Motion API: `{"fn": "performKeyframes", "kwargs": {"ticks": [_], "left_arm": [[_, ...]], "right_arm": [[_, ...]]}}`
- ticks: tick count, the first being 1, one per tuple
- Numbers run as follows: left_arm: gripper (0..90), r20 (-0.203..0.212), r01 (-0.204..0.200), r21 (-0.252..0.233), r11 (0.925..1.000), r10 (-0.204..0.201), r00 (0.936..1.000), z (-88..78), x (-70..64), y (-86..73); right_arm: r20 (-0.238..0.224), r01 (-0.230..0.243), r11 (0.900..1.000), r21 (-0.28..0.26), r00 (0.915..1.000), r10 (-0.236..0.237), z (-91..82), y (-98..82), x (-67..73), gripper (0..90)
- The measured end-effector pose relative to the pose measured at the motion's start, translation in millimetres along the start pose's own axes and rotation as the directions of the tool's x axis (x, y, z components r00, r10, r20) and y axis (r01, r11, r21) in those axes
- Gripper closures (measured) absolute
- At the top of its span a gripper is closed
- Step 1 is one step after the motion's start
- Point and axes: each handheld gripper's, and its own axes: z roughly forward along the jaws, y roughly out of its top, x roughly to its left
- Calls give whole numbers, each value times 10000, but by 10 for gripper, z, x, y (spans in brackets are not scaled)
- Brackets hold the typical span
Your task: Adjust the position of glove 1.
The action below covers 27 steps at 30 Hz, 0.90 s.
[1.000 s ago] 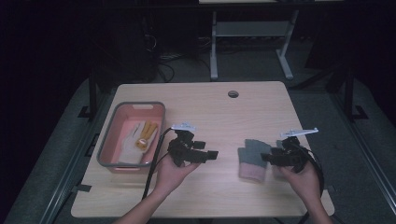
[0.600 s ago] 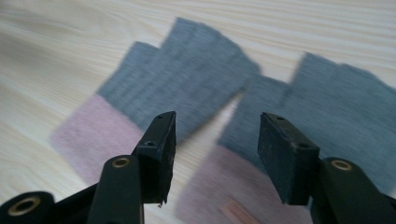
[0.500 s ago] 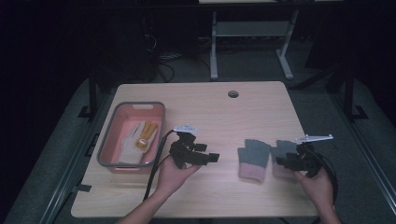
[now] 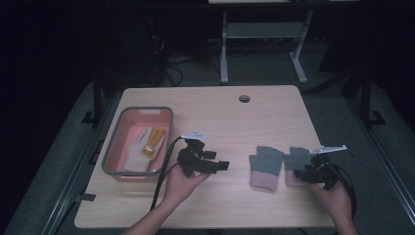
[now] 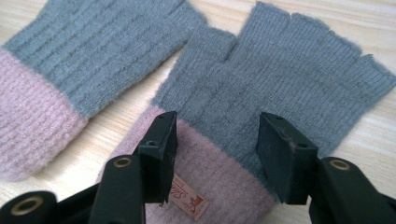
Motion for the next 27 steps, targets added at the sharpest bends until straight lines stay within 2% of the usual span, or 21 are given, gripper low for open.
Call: {"fn": "performKeyframes", "kwargs": {"ticks": [9,16,24,27], "left_arm": [[284,-134,104,-111,9999,-106,9999,-54,33,-20],[287,-204,142,-91,9999,-144,9997,-80,59,-37],[289,-281,199,-106,9997,-202,9994,-100,107,-41],[289,-292,201,-83,9998,-203,9994,-97,108,-41]], "right_arm": [[-173,-565,9981,234,9982,569,19,17,-17,578],[-320,-712,9973,157,9969,717,16,15,13,786],[-315,-908,9958,122,9953,912,-39,40,9,809],[-327,-848,9963,106,9958,851,-66,56,23,811]]}}
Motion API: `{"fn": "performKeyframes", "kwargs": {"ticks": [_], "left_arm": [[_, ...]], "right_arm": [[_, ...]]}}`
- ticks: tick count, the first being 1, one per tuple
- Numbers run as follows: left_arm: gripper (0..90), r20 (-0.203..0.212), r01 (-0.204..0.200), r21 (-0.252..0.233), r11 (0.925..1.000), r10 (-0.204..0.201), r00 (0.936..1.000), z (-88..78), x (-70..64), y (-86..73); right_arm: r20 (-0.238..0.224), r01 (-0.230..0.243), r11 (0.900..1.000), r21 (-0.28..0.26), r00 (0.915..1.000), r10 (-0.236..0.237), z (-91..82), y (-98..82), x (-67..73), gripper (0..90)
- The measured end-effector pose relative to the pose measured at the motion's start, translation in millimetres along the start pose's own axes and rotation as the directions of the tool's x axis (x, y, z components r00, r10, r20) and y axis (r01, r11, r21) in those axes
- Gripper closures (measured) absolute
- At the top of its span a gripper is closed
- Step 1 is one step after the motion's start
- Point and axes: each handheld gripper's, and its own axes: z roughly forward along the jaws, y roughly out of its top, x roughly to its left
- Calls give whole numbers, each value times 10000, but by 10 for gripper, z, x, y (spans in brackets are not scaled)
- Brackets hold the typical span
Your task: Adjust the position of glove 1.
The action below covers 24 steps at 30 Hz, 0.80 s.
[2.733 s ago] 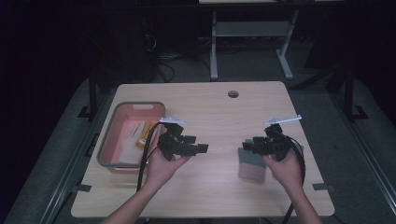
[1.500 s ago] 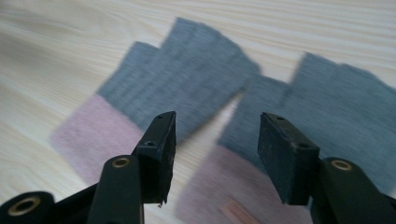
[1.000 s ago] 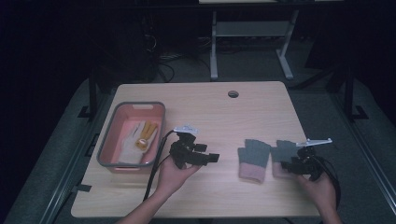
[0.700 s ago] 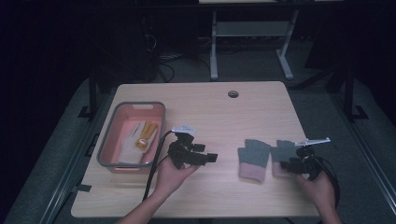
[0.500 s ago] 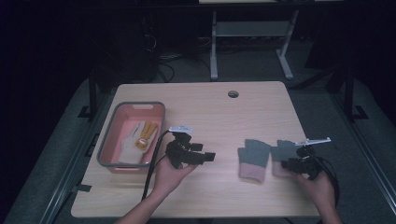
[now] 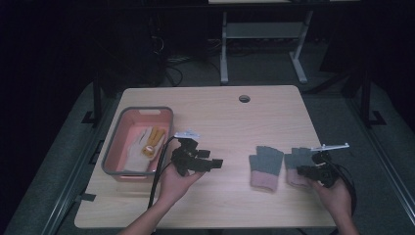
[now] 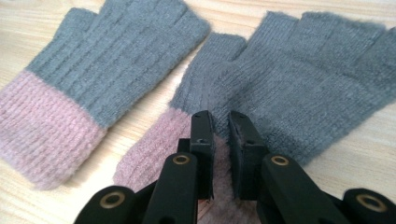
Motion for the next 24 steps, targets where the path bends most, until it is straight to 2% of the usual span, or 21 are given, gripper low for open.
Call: {"fn": "performKeyframes", "kwargs": {"ticks": [8,12,17,24], "left_arm": [[288,29,-20,-10,10000,20,10000,5,-1,-2],[288,21,-19,-27,10000,19,10000,18,-8,-6],[288,61,-28,-17,10000,28,10000,20,-11,-11],[288,86,-15,26,10000,15,10000,45,-13,-27]], "right_arm": [[-73,134,9991,-404,9999,-137,-121,80,106,812],[-287,225,9979,-606,9993,-243,-151,118,188,811],[-481,487,9960,-743,9975,-524,-122,138,258,809],[-631,464,9959,-777,9967,-513,-78,132,360,809]]}}
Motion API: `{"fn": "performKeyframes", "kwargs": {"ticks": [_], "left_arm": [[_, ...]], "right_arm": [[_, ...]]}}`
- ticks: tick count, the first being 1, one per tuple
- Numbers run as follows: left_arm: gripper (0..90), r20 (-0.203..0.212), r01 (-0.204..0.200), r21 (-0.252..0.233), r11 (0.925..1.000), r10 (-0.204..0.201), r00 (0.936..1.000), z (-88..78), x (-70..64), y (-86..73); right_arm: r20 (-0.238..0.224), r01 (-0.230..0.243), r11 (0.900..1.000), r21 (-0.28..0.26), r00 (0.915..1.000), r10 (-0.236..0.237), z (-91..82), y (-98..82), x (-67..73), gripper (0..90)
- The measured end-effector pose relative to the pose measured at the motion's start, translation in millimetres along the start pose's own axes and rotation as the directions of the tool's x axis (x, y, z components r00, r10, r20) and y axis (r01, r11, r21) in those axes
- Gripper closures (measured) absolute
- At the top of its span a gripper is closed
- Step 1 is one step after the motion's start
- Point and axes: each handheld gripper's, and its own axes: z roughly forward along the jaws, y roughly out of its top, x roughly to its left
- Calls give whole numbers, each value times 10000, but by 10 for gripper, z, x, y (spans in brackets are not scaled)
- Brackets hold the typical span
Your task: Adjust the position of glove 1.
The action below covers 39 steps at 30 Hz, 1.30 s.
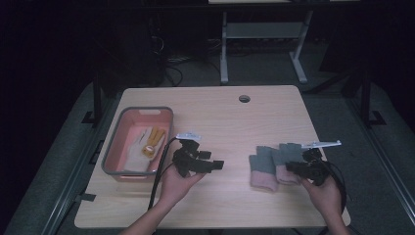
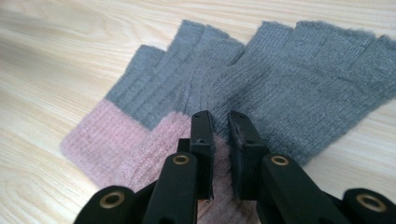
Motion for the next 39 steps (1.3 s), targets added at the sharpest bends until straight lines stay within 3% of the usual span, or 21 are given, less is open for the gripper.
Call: {"fn": "performKeyframes", "kwargs": {"ticks": [6,11,14,19,39], "left_arm": [[289,-8,-10,0,10000,10,10000,0,1,-3],[289,-34,-8,3,10000,8,10000,-10,1,-6],[289,-22,0,5,10000,0,10000,-13,10,-8],[289,-40,-24,4,10000,24,10000,-13,8,-10],[285,-51,13,14,10000,-13,10000,3,9,-37]], "right_arm": [[-246,13,9999,-124,9997,-16,13,34,89,808],[-130,207,9994,-286,9997,-211,23,65,153,807],[-186,80,9996,-273,9998,-85,19,81,185,807],[-441,155,9991,-398,9989,-173,49,113,275,805],[-628,128,9997,-220,9979,-142,288,88,470,799]]}}
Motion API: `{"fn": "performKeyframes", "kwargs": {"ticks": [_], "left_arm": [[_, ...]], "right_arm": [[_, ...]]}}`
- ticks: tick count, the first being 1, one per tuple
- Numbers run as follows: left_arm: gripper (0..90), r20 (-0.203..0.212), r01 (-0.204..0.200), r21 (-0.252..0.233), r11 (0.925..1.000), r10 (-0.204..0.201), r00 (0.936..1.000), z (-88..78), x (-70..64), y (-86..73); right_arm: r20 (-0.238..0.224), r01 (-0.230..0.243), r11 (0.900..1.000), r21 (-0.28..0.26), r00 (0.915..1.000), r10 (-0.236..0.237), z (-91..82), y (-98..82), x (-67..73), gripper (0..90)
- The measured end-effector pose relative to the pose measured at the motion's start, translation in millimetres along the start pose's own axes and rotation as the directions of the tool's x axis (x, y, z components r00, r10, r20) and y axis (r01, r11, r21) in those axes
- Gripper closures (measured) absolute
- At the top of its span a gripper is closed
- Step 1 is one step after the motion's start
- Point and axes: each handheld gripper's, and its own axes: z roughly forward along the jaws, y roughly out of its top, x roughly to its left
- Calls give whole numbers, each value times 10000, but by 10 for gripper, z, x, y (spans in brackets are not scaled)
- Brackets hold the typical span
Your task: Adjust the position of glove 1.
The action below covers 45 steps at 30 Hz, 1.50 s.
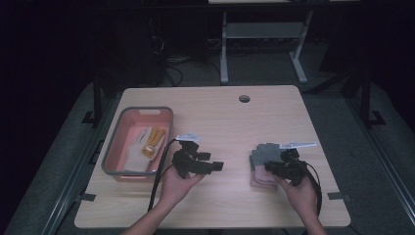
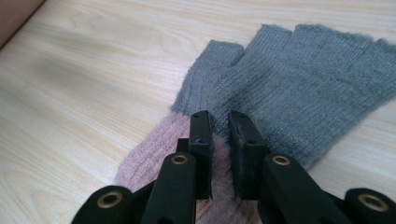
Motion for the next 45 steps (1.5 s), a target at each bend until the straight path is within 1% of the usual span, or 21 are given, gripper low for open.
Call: {"fn": "performKeyframes", "kwargs": {"ticks": [3,5,8,11,13,14,15,17,20,21,28,31,32,33,34,36,38,40,41,43,45], "left_arm": [[286,4,46,13,10000,-46,10000,13,-3,1],[286,20,35,35,10000,-35,10000,28,-6,3],[286,37,101,82,9999,-101,9999,70,-15,4],[287,116,177,104,9998,-178,9998,119,-25,6],[287,143,139,168,9998,-141,9998,167,-44,8],[287,170,139,216,9997,-143,9998,194,-54,10],[288,196,147,254,9996,-152,9997,221,-65,13],[291,215,207,248,9995,-212,9995,279,-87,13],[296,346,259,380,9989,-273,9990,383,-121,12],[296,374,284,394,9988,-299,9989,416,-134,13],[304,576,326,679,9972,-365,9977,620,-214,49],[325,711,552,733,9958,-604,9956,706,-223,58],[328,724,617,762,9952,-672,9951,737,-224,58],[333,811,690,803,9944,-755,9938,769,-222,58],[335,852,758,841,9936,-829,9929,799,-223,59],[335,923,865,882,9923,-946,9912,856,-228,61],[336,1007,1002,958,9904,-1098,9888,914,-233,61],[336,1172,1215,1073,9868,-1339,9840,982,-232,60],[336,1135,1257,1107,9859,-1382,9839,1018,-236,58],[338,1223,1420,1209,9825,-1567,9800,1089,-236,56],[349,1236,1518,1233,9807,-1669,9782,1135,-242,54]], "right_arm": [[-2,-149,9999,-10,9999,149,27,-14,6,795],[19,-86,10000,-33,10000,86,42,-21,-2,785],[52,-82,10000,-3,10000,82,43,-22,-6,751],[11,-234,9997,32,9997,234,39,-17,-9,708],[-71,-220,9997,-106,9997,219,23,-16,-28,705],[-167,-251,9996,-132,9996,248,11,-15,-35,683],[-153,-224,9996,-180,9996,222,-2,-13,-45,670],[-191,-408,9990,-162,9990,405,-24,-6,-56,642],[-194,-450,9985,-318,9988,444,-50,-6,-99,607],[-213,-563,9980,-303,9982,557,-62,-6,-108,605],[-213,-782,9963,-354,9968,775,-110,-29,-231,546],[-163,-980,9946,-335,9951,975,-122,-45,-274,515],[-118,-943,9947,-408,9955,939,-115,-54,-289,508],[-79,-1053,9938,-344,9944,1051,-116,-63,-295,502],[-73,-980,9942,-435,9952,977,-105,-76,-317,499],[-67,-1207,9918,-415,9927,1206,-104,-101,-336,490],[-106,-1325,9901,-453,9912,1322,-97,-127,-367,484],[-145,-1421,9890,-413,9898,1416,-87,-151,-398,483],[-221,-1510,9876,-421,9884,1502,-78,-164,-414,483],[-293,-1747,9840,-352,9844,1737,-70,-185,-432,486],[-414,-1786,9832,-385,9833,1770,-55,-206,-459,490]]}}
